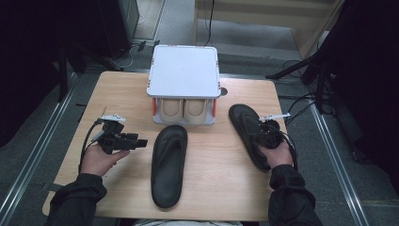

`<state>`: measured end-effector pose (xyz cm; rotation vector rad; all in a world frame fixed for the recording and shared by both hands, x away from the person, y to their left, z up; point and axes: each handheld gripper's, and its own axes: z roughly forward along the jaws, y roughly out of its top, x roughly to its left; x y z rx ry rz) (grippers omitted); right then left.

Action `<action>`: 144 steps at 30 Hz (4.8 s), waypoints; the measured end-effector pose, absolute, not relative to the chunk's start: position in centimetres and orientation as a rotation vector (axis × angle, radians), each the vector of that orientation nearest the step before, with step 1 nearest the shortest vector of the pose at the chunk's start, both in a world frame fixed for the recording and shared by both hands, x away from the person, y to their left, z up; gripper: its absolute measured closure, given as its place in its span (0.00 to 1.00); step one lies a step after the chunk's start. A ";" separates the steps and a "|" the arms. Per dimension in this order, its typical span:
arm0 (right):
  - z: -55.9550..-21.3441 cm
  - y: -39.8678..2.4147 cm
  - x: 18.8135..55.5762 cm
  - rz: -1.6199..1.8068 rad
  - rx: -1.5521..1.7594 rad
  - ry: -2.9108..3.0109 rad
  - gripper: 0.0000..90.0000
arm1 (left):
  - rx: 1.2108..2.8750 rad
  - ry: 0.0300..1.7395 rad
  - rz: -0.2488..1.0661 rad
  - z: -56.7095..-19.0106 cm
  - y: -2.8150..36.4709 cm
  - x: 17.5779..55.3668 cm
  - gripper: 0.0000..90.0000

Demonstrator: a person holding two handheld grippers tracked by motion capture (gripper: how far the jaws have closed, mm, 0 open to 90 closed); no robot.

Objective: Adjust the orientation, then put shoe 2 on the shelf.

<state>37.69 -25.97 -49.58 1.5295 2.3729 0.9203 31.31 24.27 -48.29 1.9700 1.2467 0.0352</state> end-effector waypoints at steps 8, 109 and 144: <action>-49.7 -25.3 37.7 0.934 1.537 2.375 1.00 | 1.972 1.242 0.035 -48.2 24.2 31.3 0.45; -47.5 -24.1 35.3 1.023 1.612 2.327 0.82 | 1.945 1.174 0.099 -48.1 24.4 29.2 1.00; -50.0 -16.4 32.3 0.980 1.491 2.445 0.81 | 2.107 1.161 0.032 -52.2 21.0 31.9 0.99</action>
